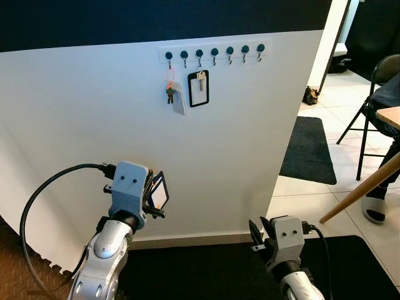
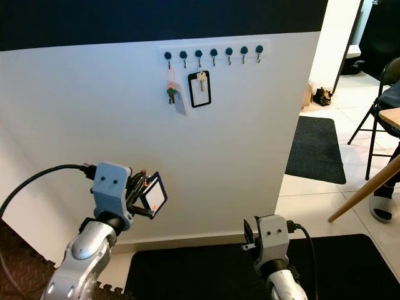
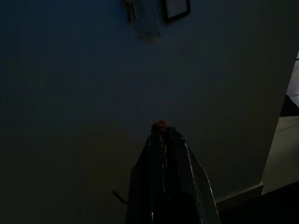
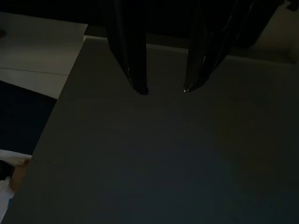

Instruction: Hang keys on a hook

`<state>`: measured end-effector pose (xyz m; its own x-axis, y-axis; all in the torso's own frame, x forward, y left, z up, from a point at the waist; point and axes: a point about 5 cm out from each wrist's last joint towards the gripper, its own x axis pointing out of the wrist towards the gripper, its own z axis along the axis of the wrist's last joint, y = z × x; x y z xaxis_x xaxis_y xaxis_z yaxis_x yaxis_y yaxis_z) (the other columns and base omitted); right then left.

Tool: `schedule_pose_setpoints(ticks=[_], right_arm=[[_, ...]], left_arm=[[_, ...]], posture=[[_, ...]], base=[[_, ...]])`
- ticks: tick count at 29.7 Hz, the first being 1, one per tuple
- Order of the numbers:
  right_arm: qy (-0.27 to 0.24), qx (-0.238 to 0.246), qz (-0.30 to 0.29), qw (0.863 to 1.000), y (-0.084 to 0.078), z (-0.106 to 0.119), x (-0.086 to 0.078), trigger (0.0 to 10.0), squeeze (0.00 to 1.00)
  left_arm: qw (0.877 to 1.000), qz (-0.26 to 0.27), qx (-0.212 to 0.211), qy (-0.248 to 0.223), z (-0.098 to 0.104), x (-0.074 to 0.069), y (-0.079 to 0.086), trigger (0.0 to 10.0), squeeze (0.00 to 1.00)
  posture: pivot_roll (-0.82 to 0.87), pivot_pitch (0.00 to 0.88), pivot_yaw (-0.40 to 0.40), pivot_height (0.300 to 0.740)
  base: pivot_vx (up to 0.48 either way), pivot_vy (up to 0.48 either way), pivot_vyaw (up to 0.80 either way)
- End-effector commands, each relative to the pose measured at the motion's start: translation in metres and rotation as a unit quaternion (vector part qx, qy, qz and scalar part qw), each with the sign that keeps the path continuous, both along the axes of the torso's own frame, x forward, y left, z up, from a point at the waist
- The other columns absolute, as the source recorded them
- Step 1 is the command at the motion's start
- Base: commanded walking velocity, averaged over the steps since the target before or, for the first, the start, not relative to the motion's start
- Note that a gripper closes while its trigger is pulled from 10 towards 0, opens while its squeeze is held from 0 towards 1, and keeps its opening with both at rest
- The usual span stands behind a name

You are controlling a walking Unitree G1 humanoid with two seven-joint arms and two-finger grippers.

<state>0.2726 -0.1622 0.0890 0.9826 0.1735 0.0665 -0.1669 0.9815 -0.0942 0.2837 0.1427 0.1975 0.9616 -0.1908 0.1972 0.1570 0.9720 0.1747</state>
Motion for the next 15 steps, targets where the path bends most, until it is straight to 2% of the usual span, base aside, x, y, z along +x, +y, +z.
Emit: schedule_pose_setpoints(ticks=[1, 8, 15], right_arm=[[0.013, 0.002, 0.000, 1.000, -0.0005, -0.0047, -0.0023, 10.0, 0.00], [0.013, 0.002, 0.001, 1.000, 0.0001, -0.0046, -0.0024, 10.0, 0.00], [0.013, 0.001, 0.001, 1.000, -0.0006, -0.0046, -0.0027, 10.0, 0.00]], left_arm=[[1.000, -0.004, 0.002, 0.000, -0.0018, 0.0009, -0.0030, 10.0, 0.00], [1.000, -0.001, 0.002, 0.002, -0.0027, 0.0013, -0.0028, 10.0, 0.00], [1.000, 0.002, 0.001, 0.003, -0.0031, 0.0010, -0.0012, 10.0, 0.00]], posture=[[0.05, 0.135, 0.070, 0.740], [0.05, 0.137, 0.069, 0.740], [0.05, 0.138, 0.067, 0.740]], base=[[0.000, -0.326, 0.00], [0.000, -0.324, 0.00], [0.000, 0.000, 0.00]])
